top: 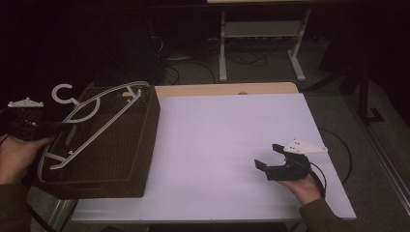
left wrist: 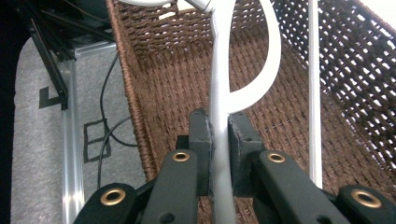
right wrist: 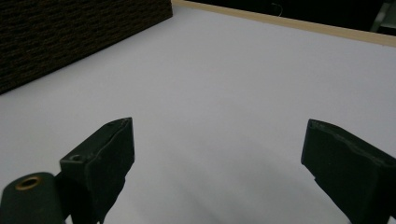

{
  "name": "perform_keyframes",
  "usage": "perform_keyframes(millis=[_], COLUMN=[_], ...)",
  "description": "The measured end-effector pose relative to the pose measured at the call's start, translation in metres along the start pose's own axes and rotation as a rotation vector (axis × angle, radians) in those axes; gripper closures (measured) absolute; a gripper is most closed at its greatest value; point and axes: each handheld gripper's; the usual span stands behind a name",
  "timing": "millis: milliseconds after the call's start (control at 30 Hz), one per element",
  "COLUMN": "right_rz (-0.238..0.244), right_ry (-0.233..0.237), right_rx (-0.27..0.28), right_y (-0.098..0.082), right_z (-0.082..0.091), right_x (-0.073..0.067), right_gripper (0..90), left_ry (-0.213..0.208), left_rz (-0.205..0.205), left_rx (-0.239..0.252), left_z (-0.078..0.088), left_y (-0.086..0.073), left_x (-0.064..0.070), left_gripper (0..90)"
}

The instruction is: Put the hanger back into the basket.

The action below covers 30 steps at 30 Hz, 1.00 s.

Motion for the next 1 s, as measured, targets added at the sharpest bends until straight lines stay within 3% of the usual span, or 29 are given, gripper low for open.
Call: perform_keyframes(millis=[1000], right_rz=[-0.007], right_ry=[-0.005], right_rx=[-0.006], right_y=[-0.001], right_z=[0.001], right_x=[0.000], right_gripper=[9.0], left_ry=[0.009], left_rz=[-0.051], left_rx=[-0.095], left_z=[-0.023], left_y=[0.000], left_x=[0.002], left_gripper=[81.6])
Point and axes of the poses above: each handheld gripper's, and its own axes: z roughly backward along the jaws, y roughly out of its top, x roughly to its right, and after that the axes turned 3 degrees about y, right-handed
